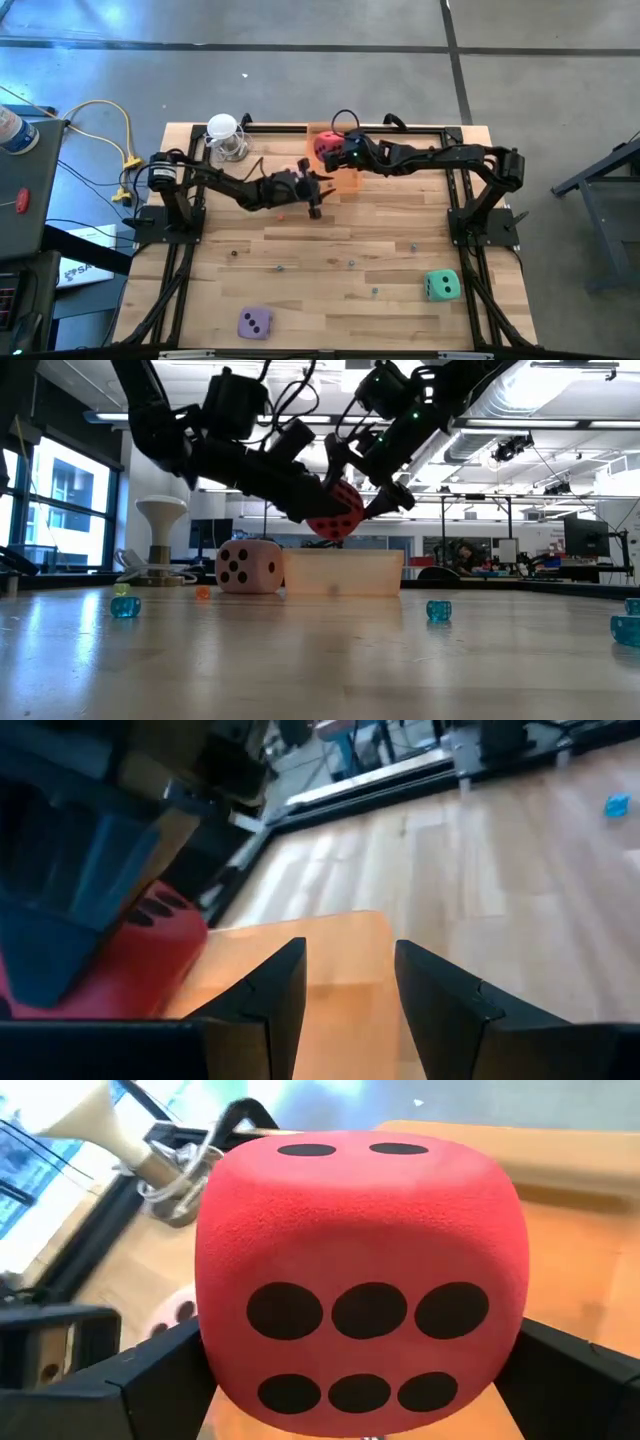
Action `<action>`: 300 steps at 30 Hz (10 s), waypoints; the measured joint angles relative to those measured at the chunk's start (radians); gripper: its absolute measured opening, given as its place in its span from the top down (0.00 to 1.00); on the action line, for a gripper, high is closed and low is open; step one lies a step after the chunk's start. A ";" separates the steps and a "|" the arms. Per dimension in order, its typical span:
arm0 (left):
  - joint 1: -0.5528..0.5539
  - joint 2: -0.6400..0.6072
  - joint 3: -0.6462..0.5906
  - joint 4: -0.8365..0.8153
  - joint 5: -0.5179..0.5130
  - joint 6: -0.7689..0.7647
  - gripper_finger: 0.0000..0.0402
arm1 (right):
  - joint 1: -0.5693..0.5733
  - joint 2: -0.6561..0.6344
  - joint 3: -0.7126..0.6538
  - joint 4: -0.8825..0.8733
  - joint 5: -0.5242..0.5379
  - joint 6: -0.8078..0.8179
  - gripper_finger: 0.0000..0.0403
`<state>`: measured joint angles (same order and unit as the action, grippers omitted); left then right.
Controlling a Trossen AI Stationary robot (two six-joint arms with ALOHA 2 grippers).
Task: Pick & Place Dice
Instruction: Put the red die into the orange bin, then put the light blue die into the orange bin
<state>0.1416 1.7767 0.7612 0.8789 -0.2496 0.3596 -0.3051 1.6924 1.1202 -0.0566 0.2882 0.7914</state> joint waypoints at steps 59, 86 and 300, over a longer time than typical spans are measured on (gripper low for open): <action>0.144 0.100 0.000 0.176 -0.073 0.113 0.63 | 0.050 -0.001 0.000 -0.152 0.051 0.088 0.01; 0.060 -0.005 -0.037 0.224 -0.502 0.206 0.63 | 0.063 -0.001 -0.001 -0.166 -0.070 -0.148 0.01; 0.310 0.018 0.051 -0.164 0.425 -0.257 0.63 | 0.044 0.098 0.002 0.168 0.023 -0.706 0.01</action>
<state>0.4515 1.7943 0.8120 0.7153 0.1753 0.1026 -0.2607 1.7908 1.1221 0.1117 0.3107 0.0849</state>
